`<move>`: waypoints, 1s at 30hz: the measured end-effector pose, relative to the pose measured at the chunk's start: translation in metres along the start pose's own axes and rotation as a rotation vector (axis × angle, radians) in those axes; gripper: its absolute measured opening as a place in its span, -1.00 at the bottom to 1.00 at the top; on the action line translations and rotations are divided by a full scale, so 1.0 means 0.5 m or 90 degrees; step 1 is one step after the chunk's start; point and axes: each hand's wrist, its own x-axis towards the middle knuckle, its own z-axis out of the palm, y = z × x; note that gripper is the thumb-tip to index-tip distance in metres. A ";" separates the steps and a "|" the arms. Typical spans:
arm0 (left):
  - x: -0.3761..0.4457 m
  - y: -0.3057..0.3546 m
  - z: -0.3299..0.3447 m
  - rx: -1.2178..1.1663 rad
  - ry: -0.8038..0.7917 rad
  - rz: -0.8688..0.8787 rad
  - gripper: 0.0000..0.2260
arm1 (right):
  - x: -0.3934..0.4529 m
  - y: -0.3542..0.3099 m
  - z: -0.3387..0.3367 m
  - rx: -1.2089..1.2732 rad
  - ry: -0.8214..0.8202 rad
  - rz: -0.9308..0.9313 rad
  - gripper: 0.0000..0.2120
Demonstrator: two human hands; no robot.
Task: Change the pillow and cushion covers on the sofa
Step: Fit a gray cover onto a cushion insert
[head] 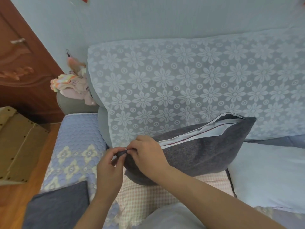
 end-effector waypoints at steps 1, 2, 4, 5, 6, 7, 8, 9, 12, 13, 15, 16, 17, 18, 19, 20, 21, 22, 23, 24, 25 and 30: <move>0.001 -0.001 -0.003 0.002 -0.003 0.007 -0.73 | -0.001 -0.003 -0.001 -0.015 0.000 -0.007 -0.90; 0.001 -0.002 -0.005 0.002 -0.007 0.011 -0.73 | -0.002 -0.004 0.000 -0.042 0.003 -0.007 -0.90; 0.006 -0.002 -0.005 0.011 -0.013 0.020 -0.71 | -0.009 -0.007 0.001 -0.086 0.010 0.019 -0.93; 0.010 -0.001 -0.003 0.022 -0.017 0.031 -0.70 | -0.013 -0.012 -0.001 -0.076 0.007 0.047 -0.94; 0.014 0.000 0.001 0.035 -0.020 0.043 -0.69 | -0.014 -0.017 -0.002 -0.042 0.001 0.085 -0.95; 0.016 0.001 0.005 0.043 -0.021 0.055 -0.69 | -0.011 -0.023 -0.006 0.009 -0.001 0.135 -0.94; 0.017 0.003 0.009 0.046 -0.023 0.062 -0.69 | -0.007 -0.027 -0.013 0.071 -0.001 0.194 -0.92; 0.018 0.004 0.011 0.045 -0.024 0.068 -0.71 | -0.003 -0.029 -0.020 0.127 0.010 0.244 -0.90; 0.012 0.002 0.012 0.033 -0.028 0.079 -0.74 | 0.000 -0.031 -0.033 0.133 0.022 0.241 -0.87; 0.009 0.001 0.012 0.036 -0.027 0.082 -0.74 | -0.001 -0.034 -0.035 0.079 0.023 0.182 -0.89; 0.006 -0.001 0.008 0.057 -0.018 0.089 -0.70 | -0.002 -0.042 -0.034 -0.063 0.011 0.073 -0.87; 0.006 -0.001 0.006 0.071 -0.015 0.094 -0.68 | -0.002 -0.049 -0.036 -0.115 -0.003 0.042 -0.79; 0.006 -0.002 0.005 0.085 -0.013 0.100 -0.65 | 0.001 -0.052 -0.037 -0.172 -0.018 0.022 -0.73; 0.005 -0.001 0.002 0.097 -0.010 0.109 -0.63 | 0.007 -0.055 -0.042 -0.221 -0.037 0.022 -0.72; 0.004 0.002 0.001 0.108 -0.006 0.119 -0.62 | 0.014 -0.057 -0.054 -0.250 -0.058 0.033 -0.74; 0.003 0.005 0.001 0.119 -0.002 0.131 -0.62 | 0.021 -0.051 -0.067 -0.252 -0.091 0.068 -0.78; 0.002 0.007 0.001 0.130 -0.001 0.143 -0.65 | 0.025 -0.038 -0.077 -0.255 -0.120 0.106 -0.79; 0.002 0.008 0.002 0.139 -0.001 0.152 -0.68 | 0.026 -0.020 -0.085 -0.267 -0.138 0.142 -0.78; 0.003 0.008 0.002 0.145 0.000 0.151 -0.72 | 0.025 0.003 -0.095 -0.290 -0.153 0.171 -0.78; 0.005 0.005 0.000 0.146 0.004 0.140 -0.74 | 0.022 0.033 -0.106 -0.327 -0.166 0.200 -0.77; 0.007 0.000 -0.006 0.142 0.012 0.123 -0.76 | 0.019 0.066 -0.125 -0.367 -0.170 0.234 -0.77; 0.022 -0.030 -0.051 0.179 0.020 0.013 -0.84 | -0.022 0.244 -0.289 -0.408 -0.135 0.413 -0.87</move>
